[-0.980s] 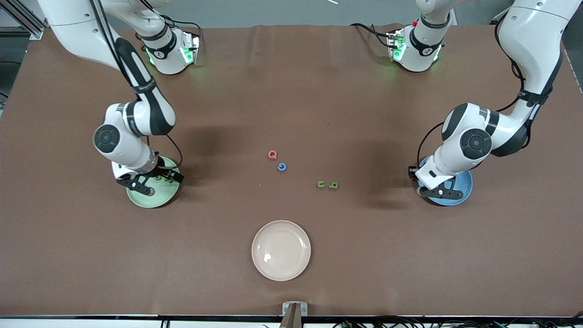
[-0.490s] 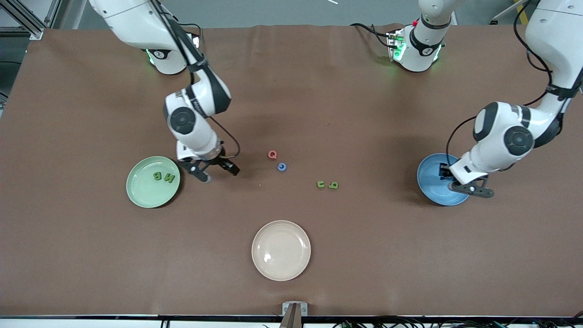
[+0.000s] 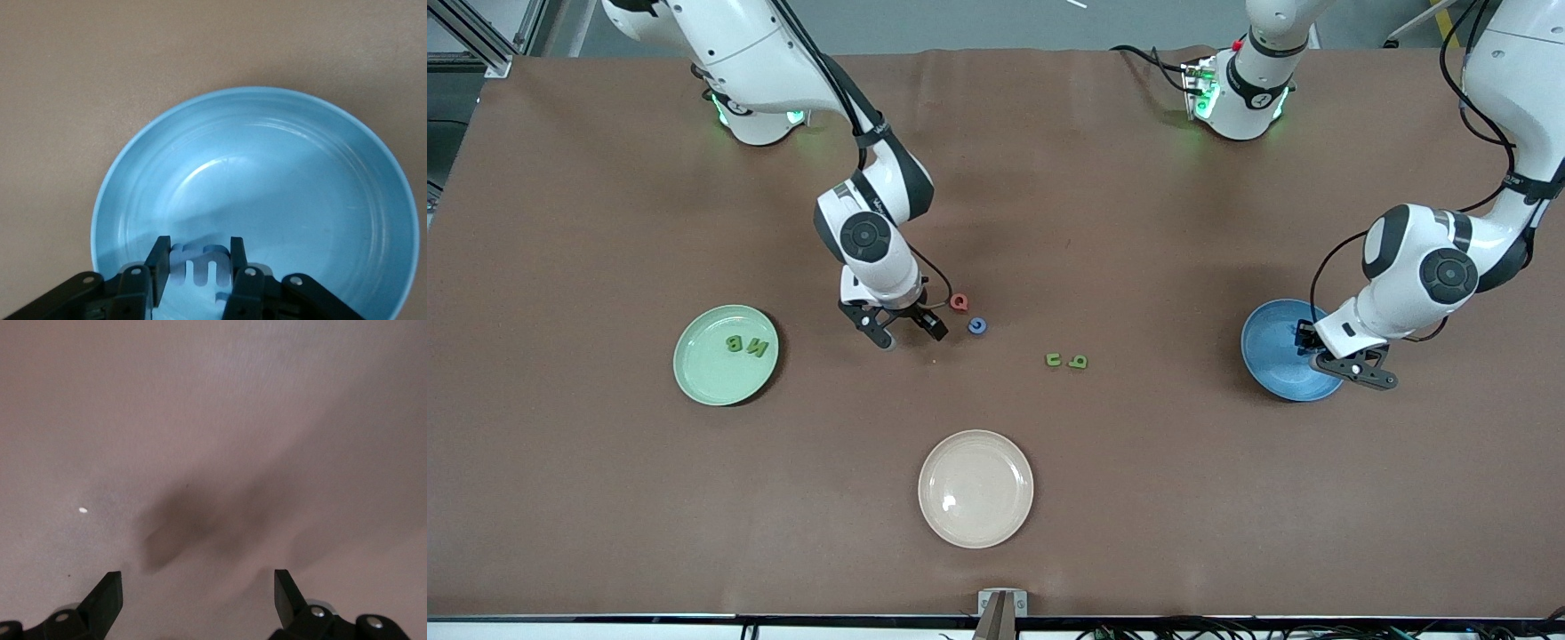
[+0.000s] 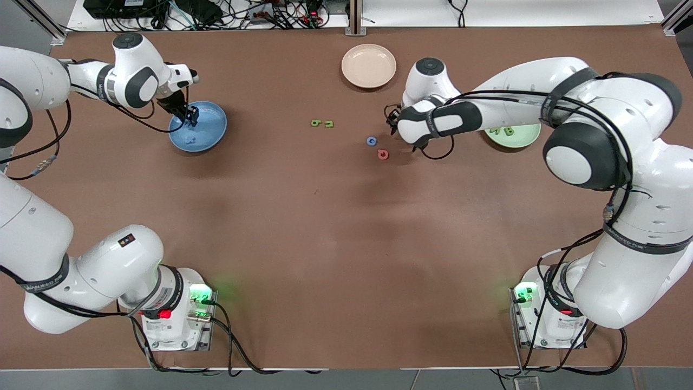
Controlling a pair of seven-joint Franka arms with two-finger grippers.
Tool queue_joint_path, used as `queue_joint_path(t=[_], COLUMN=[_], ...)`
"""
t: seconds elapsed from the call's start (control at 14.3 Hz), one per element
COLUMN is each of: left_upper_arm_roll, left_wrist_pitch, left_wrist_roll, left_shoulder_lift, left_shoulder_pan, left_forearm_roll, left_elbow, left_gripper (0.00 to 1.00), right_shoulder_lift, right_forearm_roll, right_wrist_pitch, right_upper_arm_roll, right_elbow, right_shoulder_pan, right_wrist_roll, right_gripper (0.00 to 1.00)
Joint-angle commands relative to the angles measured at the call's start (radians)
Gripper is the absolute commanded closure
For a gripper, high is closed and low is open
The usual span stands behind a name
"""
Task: Sort upper and lower case letters into plates
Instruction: 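Lower the right gripper and grasp the pink letter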
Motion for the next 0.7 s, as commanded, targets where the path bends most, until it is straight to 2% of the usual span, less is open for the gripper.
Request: queue_joint_path(t=[0.0,0.42,0.63], left_upper_arm_roll=[-0.006,-0.006,-0.006], left_wrist_pitch=[0.006,0.002,0.002], left_wrist_roll=[0.001,0.001,0.001], left_shoulder_lift=[0.033,0.066,0.08], left_shoulder_pan=[0.004,0.003,0.003], left_forearm_roll=[0.037,0.045,0.045], left_elbow=[0.032,0.052,0.055], left_gripper=[0.84,0.83,0.79], right_shoulder_lift=[0.033,0.058,0.058], right_forearm_roll=[0.001,0.003,0.003], right_wrist_pitch=[-0.01,-0.012,-0.012], right_upper_arm_roll=[-0.009,-0.009,-0.009], right_elbow=[0.039,0.055,0.055], right_shoulder_pan=[0.032,0.084,0.114], right_wrist_roll=[0.06,0.12,0.163], right_gripper=[0.0,0.05,0.08])
